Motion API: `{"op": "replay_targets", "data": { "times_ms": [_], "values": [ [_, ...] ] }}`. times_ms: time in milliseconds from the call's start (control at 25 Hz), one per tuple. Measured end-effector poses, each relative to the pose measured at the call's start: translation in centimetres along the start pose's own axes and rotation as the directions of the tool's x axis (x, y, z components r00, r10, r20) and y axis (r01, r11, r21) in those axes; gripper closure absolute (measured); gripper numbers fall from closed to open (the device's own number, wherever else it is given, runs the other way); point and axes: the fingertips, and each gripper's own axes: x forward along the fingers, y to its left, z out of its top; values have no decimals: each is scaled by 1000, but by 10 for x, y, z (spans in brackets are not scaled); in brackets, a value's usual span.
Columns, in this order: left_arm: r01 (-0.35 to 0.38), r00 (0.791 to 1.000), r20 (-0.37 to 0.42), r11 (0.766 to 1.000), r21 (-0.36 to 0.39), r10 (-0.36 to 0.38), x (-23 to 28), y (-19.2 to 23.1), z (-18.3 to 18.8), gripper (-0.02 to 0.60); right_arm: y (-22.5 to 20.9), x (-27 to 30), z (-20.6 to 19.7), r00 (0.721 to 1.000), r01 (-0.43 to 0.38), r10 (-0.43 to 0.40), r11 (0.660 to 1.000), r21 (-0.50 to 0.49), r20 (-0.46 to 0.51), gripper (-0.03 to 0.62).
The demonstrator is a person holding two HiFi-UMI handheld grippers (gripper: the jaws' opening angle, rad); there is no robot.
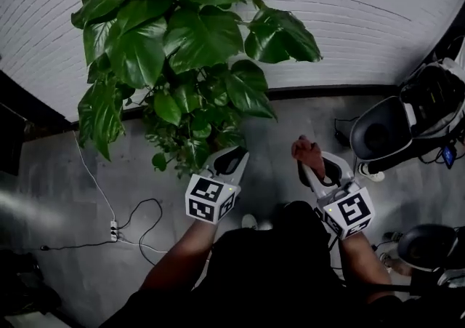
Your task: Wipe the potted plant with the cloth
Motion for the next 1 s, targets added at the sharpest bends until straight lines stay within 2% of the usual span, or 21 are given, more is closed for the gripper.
{"op": "replay_targets", "data": {
  "times_ms": [120,240,440,560,760,1000],
  "values": [
    [-32,999,1,999,-32,32,13,11,-5,491,-12,22,5,999,-39,39,999,-7,6,525],
    [-98,994,34,992,-75,101,32,27,-17,485,-27,44,1,996,-90,90,995,-33,5,525],
    [-179,981,38,966,-184,189,81,47,-41,479,-65,79,-9,987,-159,159,985,-62,-12,526],
    [-225,971,25,949,-221,236,111,54,-47,469,-88,104,-11,977,-213,213,974,-83,-9,525],
    [-275,954,22,900,-338,300,154,66,-58,456,-112,142,-27,944,-329,327,941,-83,-36,526],
    [-260,940,66,826,-499,336,189,73,-68,422,-118,164,-49,893,-449,443,886,-115,-77,525]
  ]
}}
